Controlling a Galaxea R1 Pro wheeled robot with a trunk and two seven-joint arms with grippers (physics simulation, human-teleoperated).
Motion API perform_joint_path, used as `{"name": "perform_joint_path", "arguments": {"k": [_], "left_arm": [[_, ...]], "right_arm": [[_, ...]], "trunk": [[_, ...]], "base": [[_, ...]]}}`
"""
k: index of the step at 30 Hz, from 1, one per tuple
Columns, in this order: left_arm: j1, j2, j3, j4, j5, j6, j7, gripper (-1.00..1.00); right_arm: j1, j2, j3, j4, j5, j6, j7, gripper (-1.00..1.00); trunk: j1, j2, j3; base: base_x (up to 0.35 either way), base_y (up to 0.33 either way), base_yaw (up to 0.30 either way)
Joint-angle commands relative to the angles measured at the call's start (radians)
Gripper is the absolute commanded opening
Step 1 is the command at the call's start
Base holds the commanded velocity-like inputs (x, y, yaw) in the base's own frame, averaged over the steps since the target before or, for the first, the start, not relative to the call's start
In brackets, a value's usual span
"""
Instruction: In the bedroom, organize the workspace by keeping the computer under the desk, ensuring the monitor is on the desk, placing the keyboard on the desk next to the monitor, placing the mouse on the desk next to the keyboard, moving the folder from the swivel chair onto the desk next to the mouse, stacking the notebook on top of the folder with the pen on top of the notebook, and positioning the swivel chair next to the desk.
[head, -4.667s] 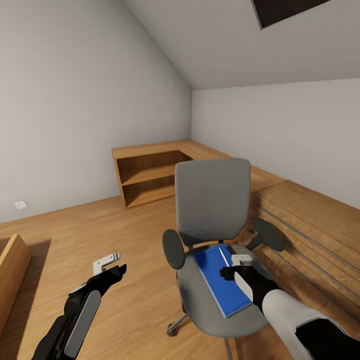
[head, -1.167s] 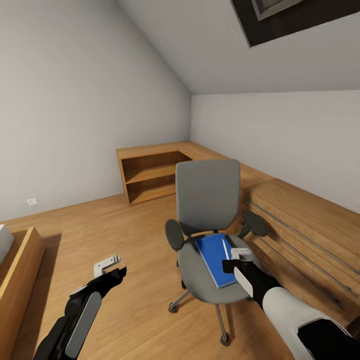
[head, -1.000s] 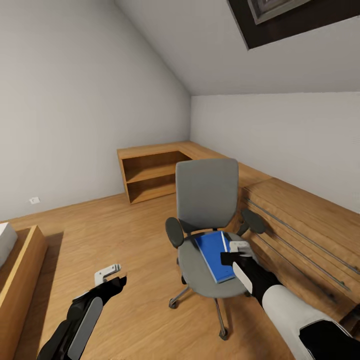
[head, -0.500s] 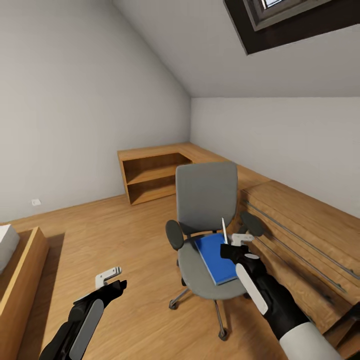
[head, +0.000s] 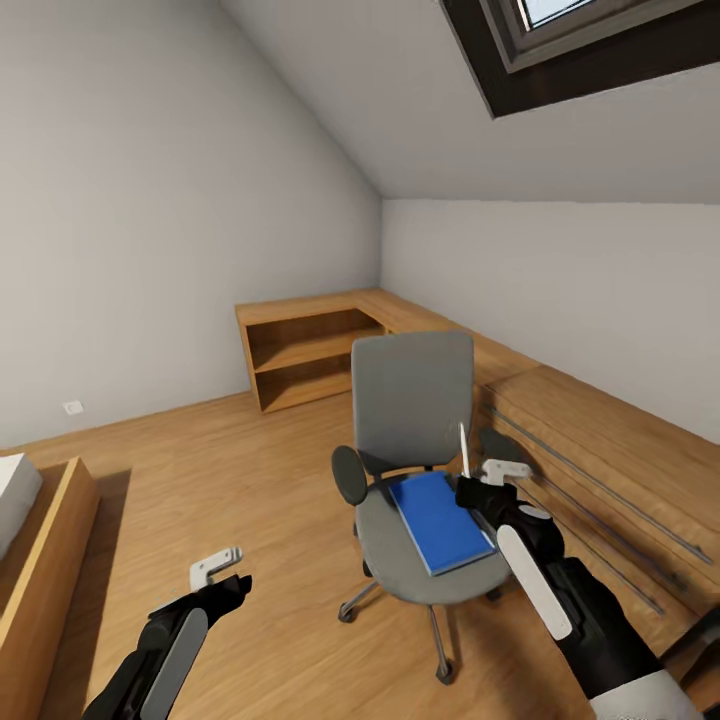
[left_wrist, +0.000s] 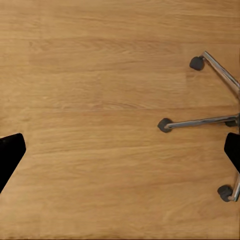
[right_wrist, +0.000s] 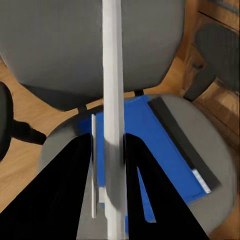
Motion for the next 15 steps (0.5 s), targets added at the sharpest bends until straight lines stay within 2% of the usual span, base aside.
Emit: {"name": "perform_joint_path", "arguments": {"k": [1, 3, 4, 5, 8, 9, 11, 15], "left_arm": [[-0.001, 0.001, -0.003, 0.037, 0.010, -0.002, 0.007, 1.00], [-0.001, 0.002, -0.003, 0.088, 0.008, -0.009, 0.006, 1.00], [-0.001, 0.002, -0.004, 0.145, 0.002, -0.020, 0.004, 1.00], [-0.001, 0.002, -0.006, 0.306, -0.042, -0.102, 0.000, 1.00], [-0.001, -0.001, -0.010, 0.425, -0.085, -0.194, -0.001, 1.00], [-0.001, -0.002, -0.011, 0.491, -0.109, -0.244, -0.002, 1.00], [-0.001, -0.004, -0.012, 0.578, -0.141, -0.312, -0.003, 1.00], [-0.001, -0.008, -0.012, 0.660, -0.174, -0.395, -0.004, 1.00]], "right_arm": [[-0.001, -0.002, -0.011, -0.001, -0.012, 0.009, -0.011, -1.00], [-0.001, -0.004, -0.026, -0.005, -0.013, 0.011, -0.011, -1.00], [-0.001, -0.005, -0.042, -0.012, -0.012, 0.012, -0.011, -1.00], [-0.001, -0.007, -0.087, -0.024, -0.012, 0.017, -0.011, -1.00], [-0.001, -0.007, -0.118, -0.025, -0.012, 0.022, -0.011, -1.00], [-0.001, -0.007, -0.135, -0.026, -0.012, 0.023, -0.011, -1.00], [-0.001, -0.007, -0.160, -0.026, -0.012, 0.025, -0.011, -1.00], [-0.001, -0.008, -0.219, -0.026, -0.012, 0.028, -0.011, -1.00]], "trunk": [[-0.004, 0.007, 0.002], [-0.012, 0.021, 0.008], [-0.015, 0.028, 0.012], [-0.019, 0.035, 0.015], [-0.031, 0.056, 0.024], [-0.035, 0.063, 0.027], [-0.042, 0.077, 0.033], [-0.058, 0.105, 0.046]], "base": [[0.000, 0.000, 0.000], [0.000, 0.000, 0.000], [0.000, 0.000, 0.000], [0.000, 0.000, 0.000], [0.000, 0.000, -0.003], [0.000, 0.000, -0.055], [0.000, 0.000, -0.120], [0.000, 0.000, -0.208]]}}
